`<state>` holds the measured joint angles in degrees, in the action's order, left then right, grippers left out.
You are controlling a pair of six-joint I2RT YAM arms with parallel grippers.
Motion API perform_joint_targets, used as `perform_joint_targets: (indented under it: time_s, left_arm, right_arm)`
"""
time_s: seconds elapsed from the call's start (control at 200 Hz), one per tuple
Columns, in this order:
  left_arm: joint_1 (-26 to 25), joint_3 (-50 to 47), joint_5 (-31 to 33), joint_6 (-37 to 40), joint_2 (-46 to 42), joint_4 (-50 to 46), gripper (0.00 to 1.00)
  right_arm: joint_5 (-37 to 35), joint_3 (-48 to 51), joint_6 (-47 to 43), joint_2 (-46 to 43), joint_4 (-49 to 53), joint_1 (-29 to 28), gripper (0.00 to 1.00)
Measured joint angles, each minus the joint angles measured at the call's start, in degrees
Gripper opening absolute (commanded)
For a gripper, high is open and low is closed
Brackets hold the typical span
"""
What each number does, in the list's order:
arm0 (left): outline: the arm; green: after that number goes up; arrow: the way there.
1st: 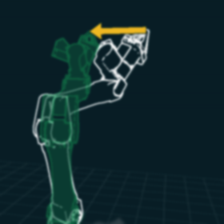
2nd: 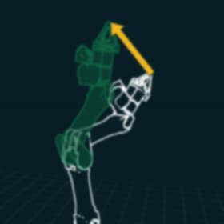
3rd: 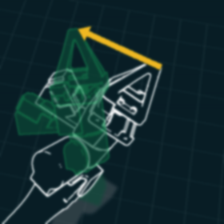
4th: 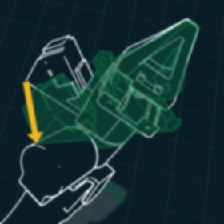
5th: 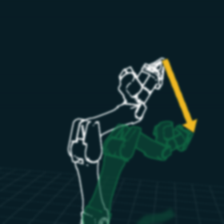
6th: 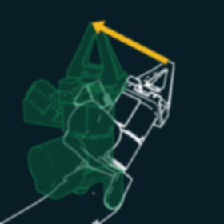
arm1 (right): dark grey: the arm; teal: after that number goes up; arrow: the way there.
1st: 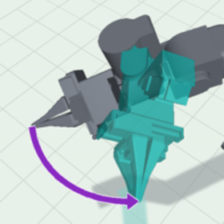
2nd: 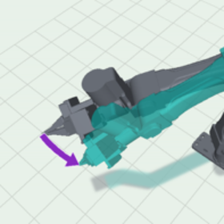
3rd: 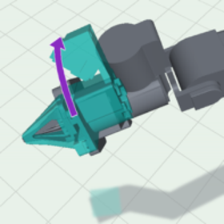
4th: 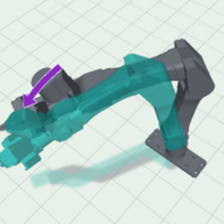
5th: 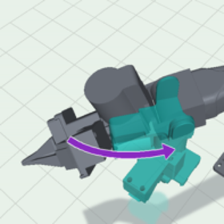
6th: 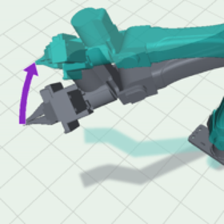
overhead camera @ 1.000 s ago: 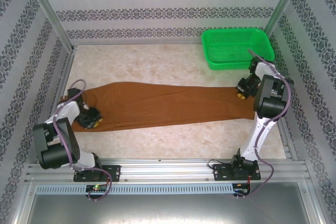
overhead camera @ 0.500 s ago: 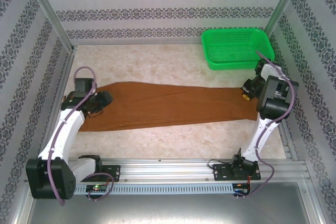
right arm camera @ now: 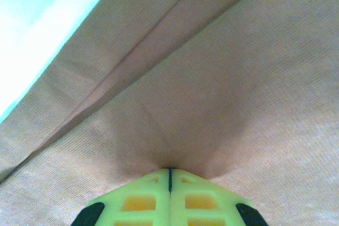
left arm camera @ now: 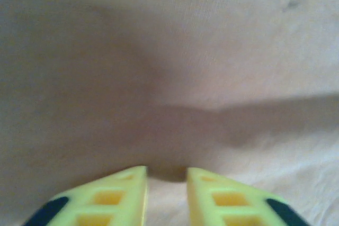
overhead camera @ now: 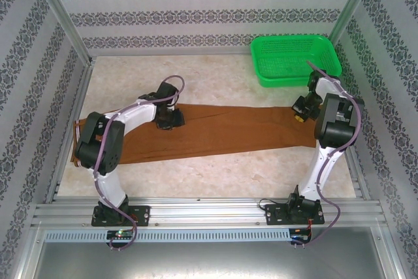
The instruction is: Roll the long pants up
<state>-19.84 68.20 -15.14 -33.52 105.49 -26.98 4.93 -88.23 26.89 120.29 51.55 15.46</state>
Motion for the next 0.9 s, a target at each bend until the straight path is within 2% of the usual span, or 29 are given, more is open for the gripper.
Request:
perform_joint_targets:
  time_s: [0.1, 0.3, 0.43, 0.565, 0.694, 0.724, 0.759, 0.784, 0.854, 0.869, 0.899]
  left_arm:
    - [0.0, 0.1, 0.4, 0.8, 2.7, -0.9, 0.10]
    - [1.0, -1.2, -0.2, 3.5, 2.4, -1.9, 0.15]
    - [5.8, -6.8, -7.6, 3.6, 0.0, 2.3, 0.18]
    - [14.3, -13.4, -18.6, 3.5, -2.6, 6.9, 0.18]
    - [16.4, -13.0, -20.4, 3.9, -3.0, 5.1, 0.29]
    - [16.4, -12.3, -19.5, 4.4, -3.3, 3.8, 0.31]
    - [16.4, -11.6, -17.6, 4.9, -4.0, 2.2, 0.38]
    - [16.5, -11.2, -16.0, 5.5, -4.9, 1.0, 0.40]
    - [16.5, -10.1, -12.0, 6.6, -7.6, -2.0, 0.44]
    - [16.5, -9.7, -11.3, 6.6, -8.2, -2.5, 0.45]
    - [16.5, -8.7, -9.9, 7.0, -9.6, -3.4, 0.45]
  right_arm:
    - [0.0, -1.0, -0.1, 0.6, 0.8, 0.0, 0.00]
    - [0.7, -6.9, -0.1, 4.5, 5.6, 0.9, 0.00]
    - [2.4, -11.2, -0.2, 7.3, 9.3, 2.2, 0.00]
    - [3.0, -16.3, -0.3, 10.4, 13.4, 3.7, 0.00]
    - [2.0, -18.9, -0.3, 11.9, 15.4, 4.9, 0.00]
    - [1.6, -18.9, -0.3, 11.9, 15.3, 5.0, 0.06]
    - [0.7, -18.4, -0.3, 11.5, 14.6, 5.4, 0.18]
    - [-0.3, -17.4, 0.0, 10.7, 13.6, 5.5, 0.21]
    - [-5.0, -10.5, 0.6, 5.9, 7.2, 6.3, 0.69]
    - [-5.9, -8.3, 0.4, 4.4, 5.6, 6.5, 0.73]
    - [-7.6, -4.3, 0.8, 1.0, 3.3, 7.0, 0.75]
